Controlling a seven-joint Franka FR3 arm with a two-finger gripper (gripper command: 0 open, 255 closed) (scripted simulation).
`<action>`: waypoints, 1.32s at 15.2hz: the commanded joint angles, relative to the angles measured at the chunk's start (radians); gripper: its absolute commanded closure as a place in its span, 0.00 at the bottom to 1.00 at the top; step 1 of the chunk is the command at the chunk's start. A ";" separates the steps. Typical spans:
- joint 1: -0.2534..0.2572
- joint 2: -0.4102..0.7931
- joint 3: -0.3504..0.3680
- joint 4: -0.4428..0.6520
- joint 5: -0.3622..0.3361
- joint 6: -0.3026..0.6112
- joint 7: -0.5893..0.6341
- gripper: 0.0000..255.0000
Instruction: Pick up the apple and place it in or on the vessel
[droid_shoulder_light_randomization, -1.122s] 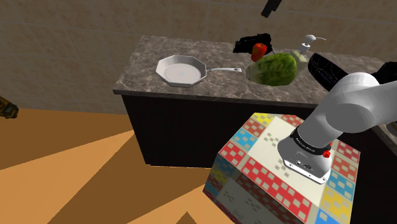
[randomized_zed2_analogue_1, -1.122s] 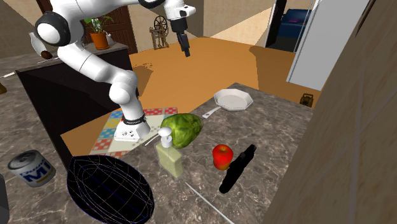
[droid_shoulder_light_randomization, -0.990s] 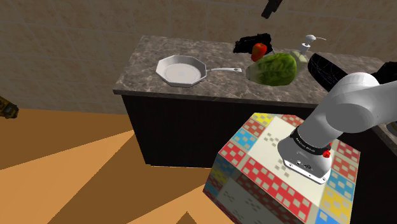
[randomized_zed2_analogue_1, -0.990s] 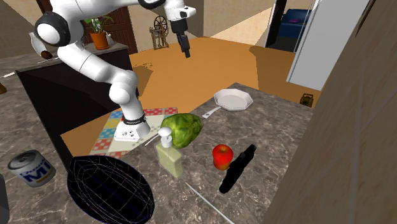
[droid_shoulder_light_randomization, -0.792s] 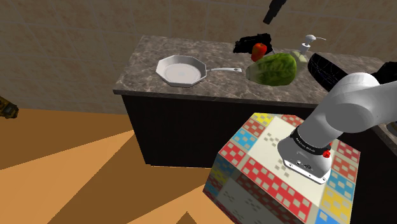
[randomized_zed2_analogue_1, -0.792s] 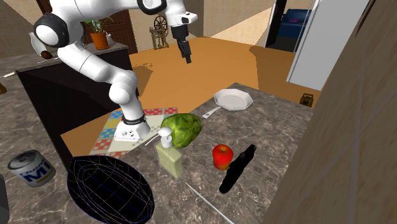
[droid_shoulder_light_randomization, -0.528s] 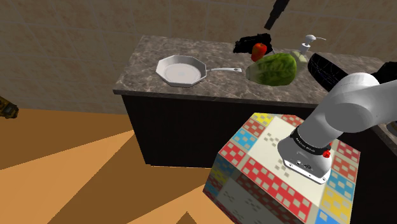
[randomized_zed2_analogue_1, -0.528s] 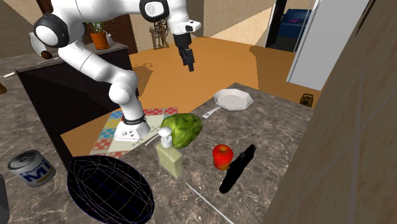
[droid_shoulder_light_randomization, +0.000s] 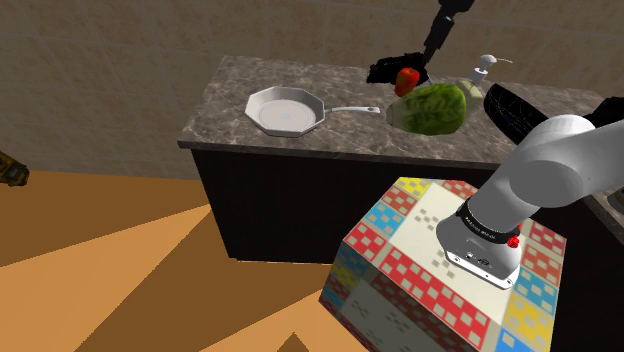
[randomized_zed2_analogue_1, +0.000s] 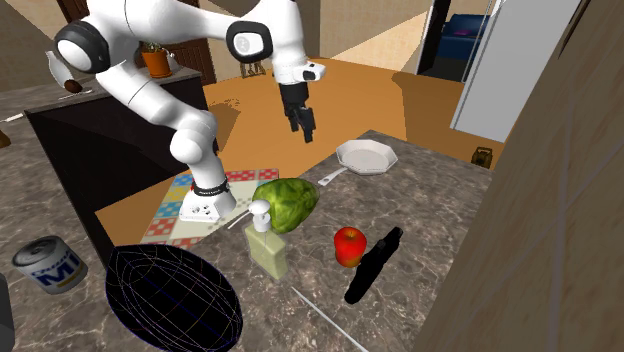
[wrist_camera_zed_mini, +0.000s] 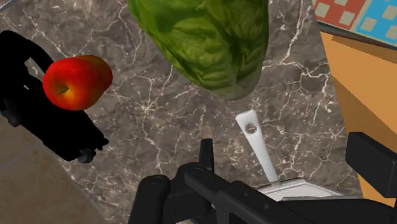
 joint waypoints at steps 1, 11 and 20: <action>-0.007 0.037 -0.044 -0.005 -0.031 0.041 -0.063 0.00; -0.001 0.316 -0.257 0.079 -0.109 0.246 -0.361 0.00; 0.031 0.674 -0.429 0.265 0.022 0.412 -0.698 0.00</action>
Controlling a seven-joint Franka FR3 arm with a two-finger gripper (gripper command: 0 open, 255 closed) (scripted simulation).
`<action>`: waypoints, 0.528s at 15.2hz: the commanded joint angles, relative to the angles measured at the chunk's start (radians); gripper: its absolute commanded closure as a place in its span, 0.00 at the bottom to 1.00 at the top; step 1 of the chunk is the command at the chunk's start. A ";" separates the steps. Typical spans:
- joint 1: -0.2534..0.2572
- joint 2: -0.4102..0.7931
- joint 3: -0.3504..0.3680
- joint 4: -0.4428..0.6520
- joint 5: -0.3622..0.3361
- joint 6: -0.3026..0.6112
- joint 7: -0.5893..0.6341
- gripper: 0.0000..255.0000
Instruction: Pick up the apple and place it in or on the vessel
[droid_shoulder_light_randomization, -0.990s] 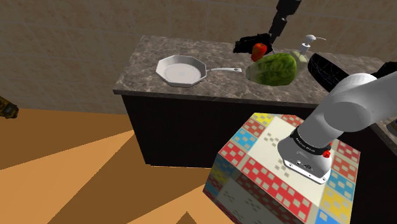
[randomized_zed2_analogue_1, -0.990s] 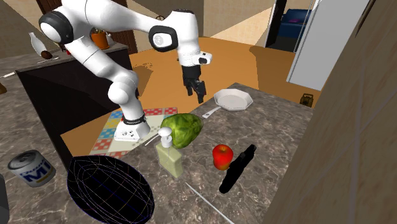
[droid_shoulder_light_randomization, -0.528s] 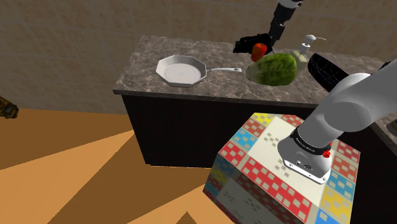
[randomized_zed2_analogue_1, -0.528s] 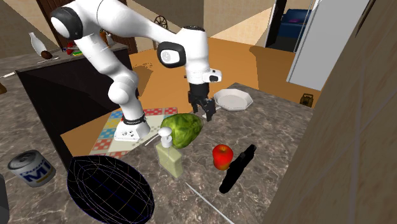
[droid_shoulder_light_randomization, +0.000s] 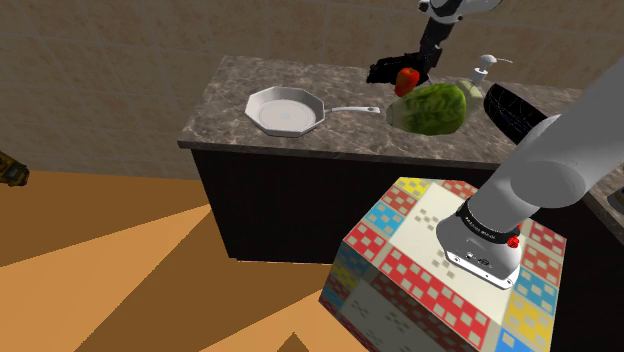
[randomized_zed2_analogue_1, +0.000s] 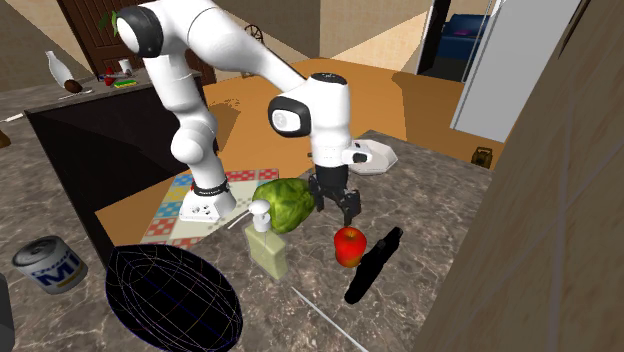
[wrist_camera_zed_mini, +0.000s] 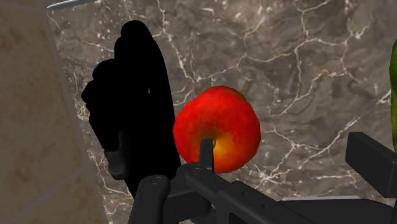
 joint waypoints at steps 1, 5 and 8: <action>-0.002 0.094 -0.028 0.058 0.060 0.030 -0.095 0.00; -0.023 0.193 -0.033 0.099 0.134 0.074 -0.182 0.00; -0.032 0.228 -0.029 0.090 0.165 0.110 -0.203 0.00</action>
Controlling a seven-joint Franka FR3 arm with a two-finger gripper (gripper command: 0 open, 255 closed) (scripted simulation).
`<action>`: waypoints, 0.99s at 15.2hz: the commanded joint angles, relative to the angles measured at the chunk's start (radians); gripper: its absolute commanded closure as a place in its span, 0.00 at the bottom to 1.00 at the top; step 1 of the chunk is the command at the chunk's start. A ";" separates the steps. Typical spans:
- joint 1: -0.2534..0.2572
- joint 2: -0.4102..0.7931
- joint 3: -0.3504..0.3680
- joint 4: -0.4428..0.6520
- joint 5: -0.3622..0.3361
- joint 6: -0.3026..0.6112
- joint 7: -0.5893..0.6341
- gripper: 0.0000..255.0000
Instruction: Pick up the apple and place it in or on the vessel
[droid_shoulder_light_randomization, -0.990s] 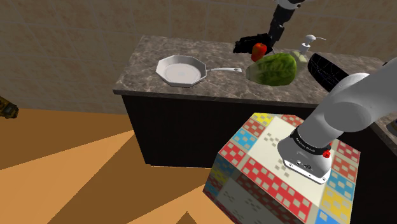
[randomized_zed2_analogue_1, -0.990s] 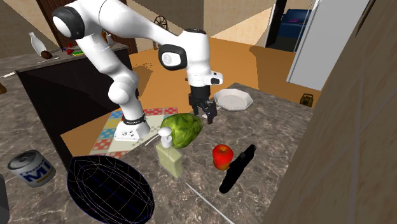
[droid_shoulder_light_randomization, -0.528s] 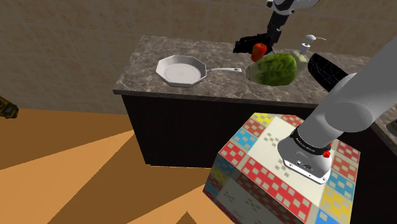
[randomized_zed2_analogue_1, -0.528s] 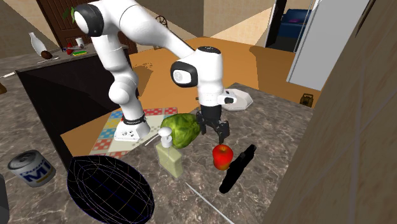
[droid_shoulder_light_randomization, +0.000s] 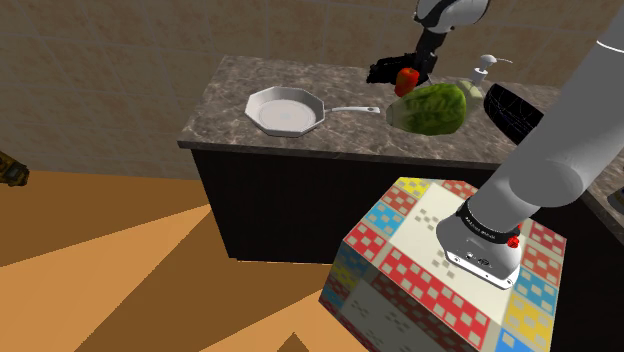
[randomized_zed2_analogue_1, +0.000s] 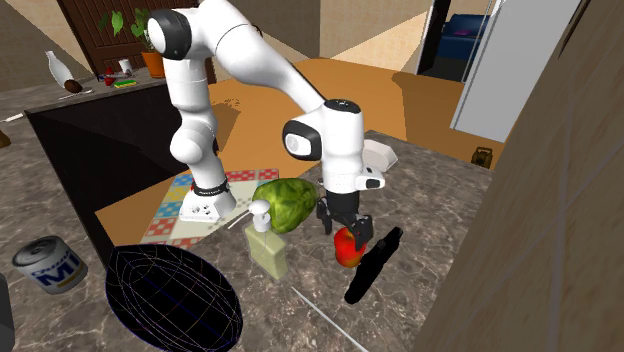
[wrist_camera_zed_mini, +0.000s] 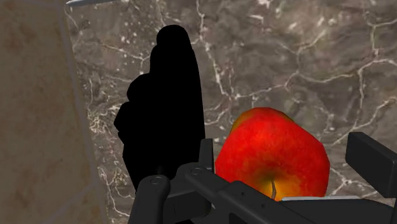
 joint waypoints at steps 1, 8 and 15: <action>-0.005 0.022 0.004 -0.007 0.019 0.025 -0.012 0.00; -0.011 0.041 0.008 -0.010 0.037 0.043 -0.024 0.00; -0.011 0.040 0.008 -0.010 0.035 0.042 -0.023 1.00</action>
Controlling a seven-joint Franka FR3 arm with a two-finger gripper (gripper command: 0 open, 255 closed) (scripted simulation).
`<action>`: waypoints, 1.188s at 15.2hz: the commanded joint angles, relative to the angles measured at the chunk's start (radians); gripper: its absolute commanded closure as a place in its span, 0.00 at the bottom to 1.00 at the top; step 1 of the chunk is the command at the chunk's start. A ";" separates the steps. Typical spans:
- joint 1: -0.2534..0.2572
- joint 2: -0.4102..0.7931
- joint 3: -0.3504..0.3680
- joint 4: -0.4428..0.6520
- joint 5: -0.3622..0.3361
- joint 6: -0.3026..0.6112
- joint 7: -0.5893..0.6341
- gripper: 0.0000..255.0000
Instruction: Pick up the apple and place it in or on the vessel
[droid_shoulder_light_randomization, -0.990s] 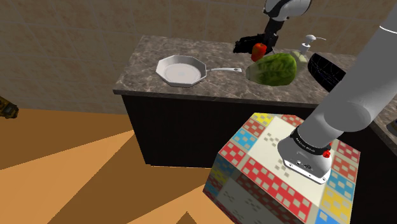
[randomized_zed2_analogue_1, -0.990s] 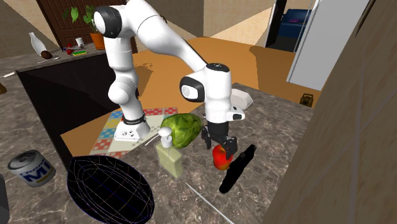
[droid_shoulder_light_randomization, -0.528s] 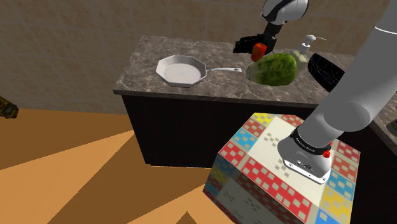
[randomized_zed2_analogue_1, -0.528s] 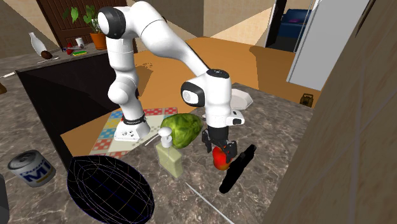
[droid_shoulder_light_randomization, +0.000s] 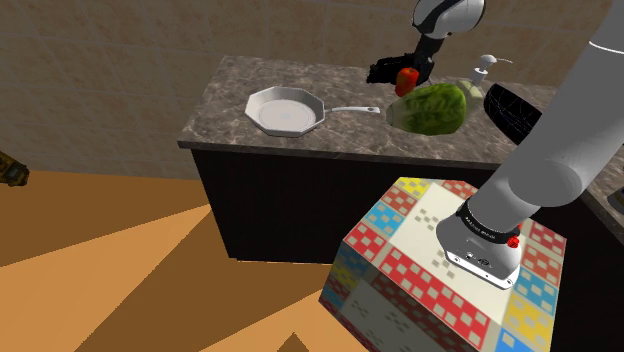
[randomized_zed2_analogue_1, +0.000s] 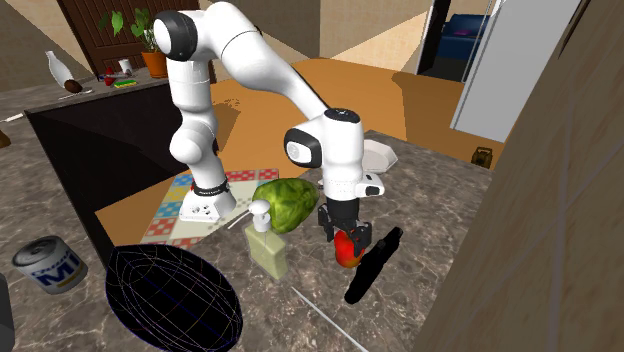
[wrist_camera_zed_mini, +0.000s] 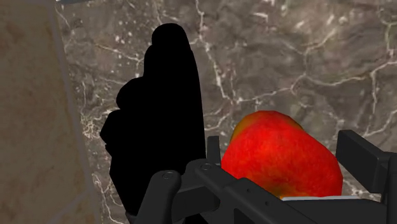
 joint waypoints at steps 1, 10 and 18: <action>0.001 0.001 0.001 -0.001 0.000 0.000 0.000 1.00; 0.012 -0.044 -0.009 0.026 -0.038 -0.063 0.022 1.00; 0.023 -0.105 -0.014 0.081 -0.087 -0.166 0.049 1.00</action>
